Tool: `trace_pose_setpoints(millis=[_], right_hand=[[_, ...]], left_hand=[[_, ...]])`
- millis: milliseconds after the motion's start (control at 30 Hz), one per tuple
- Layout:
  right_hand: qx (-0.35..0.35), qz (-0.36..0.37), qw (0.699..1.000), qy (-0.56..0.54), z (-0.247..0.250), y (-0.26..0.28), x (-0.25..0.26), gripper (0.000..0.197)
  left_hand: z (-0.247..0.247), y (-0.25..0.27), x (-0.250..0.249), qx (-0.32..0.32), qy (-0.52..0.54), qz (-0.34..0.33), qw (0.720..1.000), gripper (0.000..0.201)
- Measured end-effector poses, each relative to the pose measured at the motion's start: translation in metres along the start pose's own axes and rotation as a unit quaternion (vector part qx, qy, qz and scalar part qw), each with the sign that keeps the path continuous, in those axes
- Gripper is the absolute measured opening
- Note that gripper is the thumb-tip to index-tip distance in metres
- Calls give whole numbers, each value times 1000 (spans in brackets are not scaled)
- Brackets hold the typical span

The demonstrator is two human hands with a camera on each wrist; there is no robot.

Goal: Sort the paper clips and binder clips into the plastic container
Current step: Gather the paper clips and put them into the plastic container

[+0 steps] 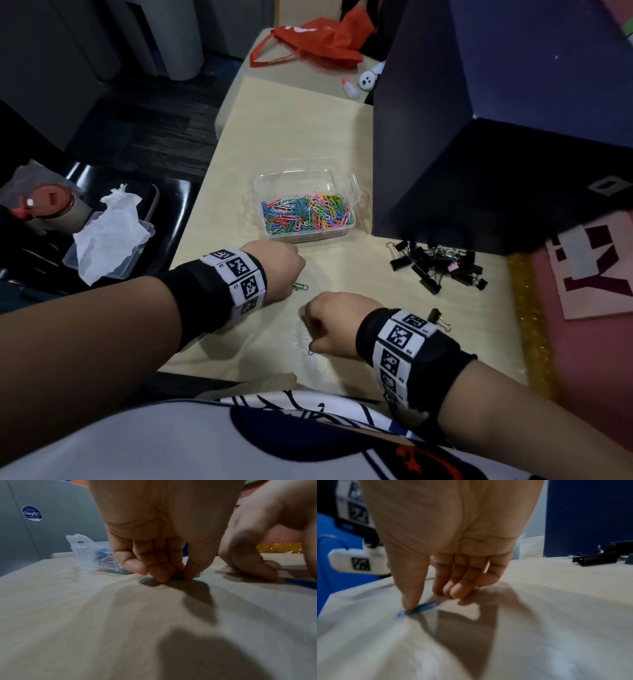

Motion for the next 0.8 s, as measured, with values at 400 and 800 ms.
trace_pose_setpoints(millis=[400,800], right_hand=[[-54,-162,985,-8,11,-4,-35,30],[-77,-208,972,-73,10,-1,-38,30]], left_hand=[[-4,4,0,-7,12,6,1000,16],[44,11,46,-237,155,52,958,18]])
Point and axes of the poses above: each hand's wrist, its own y-axis away from the middle knuckle, its own z-axis out of the back of the hand, x = y × z, the point moved 1 cm from there along -y, towards the middle knuckle, and after that the axes turned 12 degrees about x, right-handed, at the moved point
